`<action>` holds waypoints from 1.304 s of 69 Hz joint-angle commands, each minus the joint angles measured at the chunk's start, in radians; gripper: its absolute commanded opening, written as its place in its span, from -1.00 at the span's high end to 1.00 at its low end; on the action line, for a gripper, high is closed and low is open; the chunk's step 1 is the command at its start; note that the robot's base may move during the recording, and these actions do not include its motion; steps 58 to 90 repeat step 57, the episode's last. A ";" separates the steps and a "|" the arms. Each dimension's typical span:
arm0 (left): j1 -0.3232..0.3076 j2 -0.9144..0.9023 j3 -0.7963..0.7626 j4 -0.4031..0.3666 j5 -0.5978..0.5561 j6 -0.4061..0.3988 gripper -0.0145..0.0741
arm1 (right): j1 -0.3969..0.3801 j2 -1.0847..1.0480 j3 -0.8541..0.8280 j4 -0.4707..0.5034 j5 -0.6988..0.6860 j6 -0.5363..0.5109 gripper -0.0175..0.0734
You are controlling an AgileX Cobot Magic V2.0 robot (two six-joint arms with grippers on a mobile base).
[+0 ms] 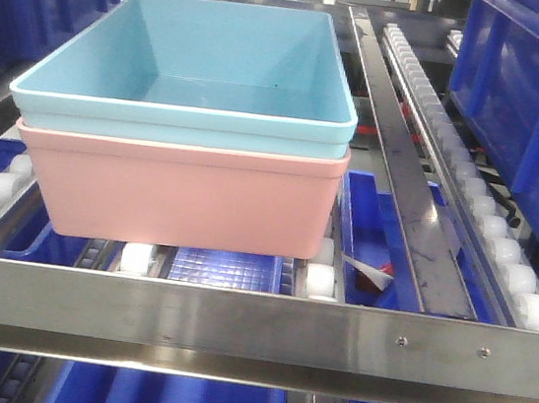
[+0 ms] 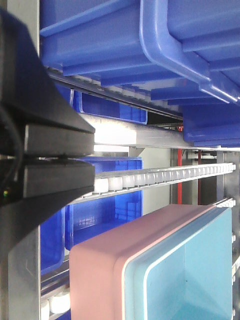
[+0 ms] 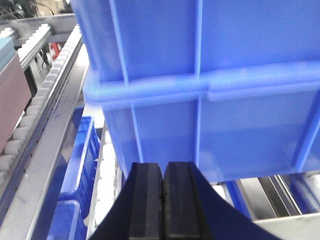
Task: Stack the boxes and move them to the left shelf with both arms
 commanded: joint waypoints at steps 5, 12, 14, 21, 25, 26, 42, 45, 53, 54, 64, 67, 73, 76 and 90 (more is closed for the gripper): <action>0.003 -0.015 0.025 -0.011 -0.089 0.006 0.68 | -0.005 -0.068 0.005 -0.001 -0.102 -0.013 0.49; 0.003 -0.013 0.025 -0.011 -0.085 0.006 0.68 | -0.005 -0.066 0.005 -0.001 -0.112 -0.012 0.49; 0.003 -0.013 0.025 -0.011 -0.084 0.006 0.68 | -0.005 -0.066 0.005 -0.001 -0.111 -0.012 0.49; 0.003 -0.013 0.025 -0.011 -0.083 0.006 0.68 | -0.005 -0.066 0.005 -0.001 -0.109 -0.012 0.49; 0.003 -0.013 0.025 -0.011 -0.083 0.006 0.68 | -0.005 -0.066 0.005 -0.001 -0.109 -0.012 0.49; 0.003 -0.013 0.025 -0.011 -0.083 0.006 0.68 | -0.005 -0.066 0.005 -0.001 -0.109 -0.012 0.49; 0.003 -0.013 0.025 -0.011 -0.083 0.006 0.68 | -0.005 -0.066 0.005 -0.001 -0.109 -0.012 0.49; 0.003 -0.013 0.025 -0.011 -0.083 0.006 0.68 | -0.005 -0.066 0.005 -0.001 -0.109 -0.012 0.49; 0.003 -0.013 0.025 -0.011 -0.083 0.006 0.68 | -0.005 -0.066 0.005 -0.001 -0.109 -0.012 0.49; 0.003 -0.013 0.025 -0.011 -0.083 0.006 0.68 | -0.005 -0.066 0.005 -0.001 -0.109 -0.012 0.49; 0.003 -0.013 0.025 -0.011 -0.083 0.006 0.68 | -0.005 -0.066 0.005 -0.001 -0.109 -0.012 0.49; 0.003 -0.013 0.025 -0.011 -0.083 0.006 0.68 | -0.005 -0.066 0.005 -0.001 -0.109 -0.012 0.49; 0.003 -0.013 0.025 -0.011 -0.083 0.006 0.68 | -0.005 -0.066 0.005 -0.001 -0.109 -0.012 0.49; 0.003 -0.013 0.025 -0.011 -0.083 0.006 0.68 | -0.005 -0.066 0.005 -0.001 -0.109 -0.012 0.49; 0.003 -0.013 0.025 -0.011 -0.083 0.006 0.68 | -0.005 -0.066 0.005 -0.001 -0.109 -0.012 0.49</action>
